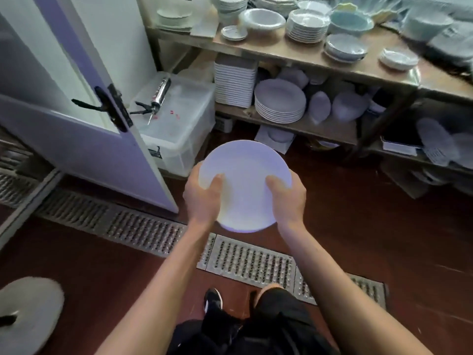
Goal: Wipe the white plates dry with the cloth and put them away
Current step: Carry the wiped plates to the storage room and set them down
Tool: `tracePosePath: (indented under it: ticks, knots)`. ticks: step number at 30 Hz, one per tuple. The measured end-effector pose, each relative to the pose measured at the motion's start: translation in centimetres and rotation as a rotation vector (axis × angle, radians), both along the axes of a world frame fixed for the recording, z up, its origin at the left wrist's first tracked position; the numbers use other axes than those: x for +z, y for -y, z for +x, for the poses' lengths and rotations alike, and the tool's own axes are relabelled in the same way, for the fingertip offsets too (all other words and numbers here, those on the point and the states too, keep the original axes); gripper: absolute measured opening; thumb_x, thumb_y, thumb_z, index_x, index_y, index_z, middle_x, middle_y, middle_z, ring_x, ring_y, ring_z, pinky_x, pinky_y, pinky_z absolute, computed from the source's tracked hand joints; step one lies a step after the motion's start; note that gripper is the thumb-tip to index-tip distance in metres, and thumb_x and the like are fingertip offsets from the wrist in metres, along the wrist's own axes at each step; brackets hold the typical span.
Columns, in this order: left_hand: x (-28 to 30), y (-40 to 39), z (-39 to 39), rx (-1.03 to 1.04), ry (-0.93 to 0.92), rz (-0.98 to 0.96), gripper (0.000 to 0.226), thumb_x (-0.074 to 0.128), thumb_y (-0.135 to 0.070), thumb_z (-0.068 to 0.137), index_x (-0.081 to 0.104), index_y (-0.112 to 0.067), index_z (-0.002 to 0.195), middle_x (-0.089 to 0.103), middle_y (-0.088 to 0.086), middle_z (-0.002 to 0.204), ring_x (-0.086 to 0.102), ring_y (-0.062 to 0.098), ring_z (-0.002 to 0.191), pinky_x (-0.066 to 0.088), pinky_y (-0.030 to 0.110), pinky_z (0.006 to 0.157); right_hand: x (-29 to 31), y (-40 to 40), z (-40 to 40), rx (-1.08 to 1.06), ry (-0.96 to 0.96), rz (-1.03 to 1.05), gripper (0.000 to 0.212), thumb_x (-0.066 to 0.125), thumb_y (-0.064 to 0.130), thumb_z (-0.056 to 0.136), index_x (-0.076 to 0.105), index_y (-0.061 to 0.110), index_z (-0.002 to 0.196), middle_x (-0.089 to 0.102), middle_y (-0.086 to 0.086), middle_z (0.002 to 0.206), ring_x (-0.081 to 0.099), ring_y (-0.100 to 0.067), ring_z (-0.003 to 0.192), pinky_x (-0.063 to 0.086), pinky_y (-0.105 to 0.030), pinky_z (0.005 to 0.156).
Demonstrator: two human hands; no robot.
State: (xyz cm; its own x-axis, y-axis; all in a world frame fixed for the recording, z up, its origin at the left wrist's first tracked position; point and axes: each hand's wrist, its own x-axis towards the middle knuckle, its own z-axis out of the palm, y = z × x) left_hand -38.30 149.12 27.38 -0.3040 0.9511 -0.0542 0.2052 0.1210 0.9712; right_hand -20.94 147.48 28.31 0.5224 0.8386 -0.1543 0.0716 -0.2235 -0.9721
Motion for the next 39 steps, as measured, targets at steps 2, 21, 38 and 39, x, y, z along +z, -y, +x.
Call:
tracePosePath:
  ticks: [2,21,38,39]
  knots:
    - [0.3,-2.4,2.2,-0.029,-0.027,-0.004,0.044,0.067,-0.032,0.090,0.060,-0.028,0.134,0.069,-0.005,0.119,0.064,0.020,0.108,0.054,0.049,0.095,0.0,-1.6,2.2,-0.047,-0.006,0.001,0.033,0.069,0.028,0.080,0.069,0.031,0.113,0.071,0.014,0.093,0.066,-0.004,0.081,0.048,-0.026,0.062]
    - [1.8,-24.4,33.4,-0.303,-0.097,-0.020,0.056,0.067,-0.042,0.077,0.064,-0.030,0.131,0.071,-0.011,0.104,0.067,0.014,0.096,0.056,0.043,0.092,-0.9,-19.0,31.6,-0.414,-0.089,0.052,0.029,0.077,0.022,0.080,0.070,0.028,0.108,0.073,0.009,0.095,0.070,-0.015,0.089,0.059,-0.045,0.082]
    - [-1.6,-46.0,50.9,-0.532,0.022,-0.116,0.043,0.067,-0.037,0.075,0.069,-0.029,0.118,0.074,-0.010,0.102,0.069,0.010,0.095,0.058,0.036,0.085,-2.3,-36.4,47.1,-0.560,-0.030,0.012,0.029,0.075,0.018,0.086,0.066,0.028,0.112,0.073,0.011,0.098,0.070,-0.006,0.090,0.060,-0.039,0.082]
    - [-1.4,-47.5,52.1,-0.545,0.033,-0.115,0.043,0.067,-0.036,0.075,0.069,-0.030,0.118,0.074,-0.011,0.102,0.069,0.008,0.094,0.058,0.035,0.084,-2.0,-37.7,48.1,-0.568,-0.016,0.010,0.029,0.075,0.018,0.086,0.066,0.028,0.112,0.073,0.011,0.099,0.069,-0.004,0.090,0.060,-0.038,0.082]
